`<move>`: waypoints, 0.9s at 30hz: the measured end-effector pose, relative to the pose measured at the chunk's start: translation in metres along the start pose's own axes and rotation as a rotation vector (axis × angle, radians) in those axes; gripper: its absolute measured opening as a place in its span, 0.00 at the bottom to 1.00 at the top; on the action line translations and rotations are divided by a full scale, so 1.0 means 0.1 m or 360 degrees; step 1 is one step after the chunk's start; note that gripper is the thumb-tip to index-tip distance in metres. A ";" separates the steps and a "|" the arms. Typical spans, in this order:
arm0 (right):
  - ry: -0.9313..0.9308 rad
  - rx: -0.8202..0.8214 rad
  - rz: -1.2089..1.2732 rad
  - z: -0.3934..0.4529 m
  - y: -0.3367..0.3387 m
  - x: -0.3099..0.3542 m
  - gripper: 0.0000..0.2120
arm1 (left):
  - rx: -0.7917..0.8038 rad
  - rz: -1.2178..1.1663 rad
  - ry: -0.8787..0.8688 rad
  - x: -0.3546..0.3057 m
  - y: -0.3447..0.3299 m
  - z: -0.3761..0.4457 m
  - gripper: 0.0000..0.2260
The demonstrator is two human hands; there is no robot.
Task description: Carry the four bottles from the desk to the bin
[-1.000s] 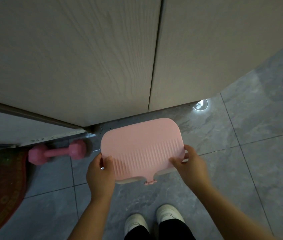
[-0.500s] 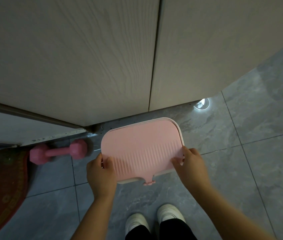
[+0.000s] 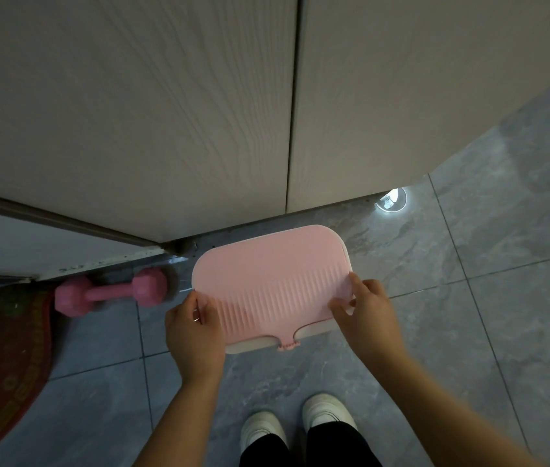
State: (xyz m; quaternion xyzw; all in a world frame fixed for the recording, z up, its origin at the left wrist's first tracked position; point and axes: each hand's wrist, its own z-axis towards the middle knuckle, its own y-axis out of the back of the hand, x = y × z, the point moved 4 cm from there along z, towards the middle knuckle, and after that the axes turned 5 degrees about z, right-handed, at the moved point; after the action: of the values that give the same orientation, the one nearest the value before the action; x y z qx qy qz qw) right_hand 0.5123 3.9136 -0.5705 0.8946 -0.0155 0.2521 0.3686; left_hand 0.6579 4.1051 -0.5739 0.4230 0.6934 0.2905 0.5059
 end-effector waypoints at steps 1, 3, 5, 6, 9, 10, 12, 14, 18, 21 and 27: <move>-0.0001 0.0011 0.0009 -0.01 0.00 0.00 0.28 | -0.0008 -0.0012 -0.0005 -0.01 0.00 -0.01 0.06; 0.0004 0.0035 0.0011 -0.02 -0.01 0.01 0.29 | -0.0008 -0.0030 -0.0002 -0.02 0.01 -0.02 0.06; 0.0011 0.0038 0.0016 -0.01 0.00 0.01 0.28 | 0.0000 -0.0046 0.0004 -0.02 0.01 -0.03 0.07; 0.0012 0.0029 0.0022 -0.01 0.00 0.01 0.28 | 0.0008 -0.0051 0.0006 -0.02 0.01 -0.03 0.08; 0.0019 0.0008 0.0037 0.01 0.02 0.01 0.28 | 0.0019 -0.0039 0.0017 -0.02 0.00 -0.04 0.09; 0.0015 0.0015 0.0036 0.01 0.02 0.01 0.27 | 0.0029 -0.0020 0.0023 -0.01 -0.01 -0.04 0.09; 0.0012 0.0023 0.0031 0.01 0.02 0.01 0.27 | 0.0072 0.0018 0.0001 -0.01 -0.01 -0.05 0.10; 0.0014 0.0032 0.0021 0.01 0.02 0.01 0.26 | 0.0126 0.0055 -0.0054 -0.01 -0.01 -0.06 0.12; 0.0005 0.0065 0.0025 -0.01 0.06 0.03 0.25 | 0.0127 0.0074 -0.0092 0.01 0.05 -0.05 0.12; -0.0058 0.0097 0.0102 -0.02 0.09 0.05 0.25 | 0.0142 0.0002 -0.0034 0.03 0.10 -0.06 0.13; -0.0251 0.0163 0.0484 -0.23 0.22 0.13 0.19 | 0.0276 -0.0096 0.0094 -0.01 0.29 -0.18 0.12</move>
State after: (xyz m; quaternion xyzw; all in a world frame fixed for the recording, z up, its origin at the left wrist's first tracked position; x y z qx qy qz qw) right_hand 0.5087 3.9151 -0.5366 0.9166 -0.1667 0.2344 0.2778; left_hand 0.6493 4.1181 -0.5431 0.4352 0.7430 0.2263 0.4553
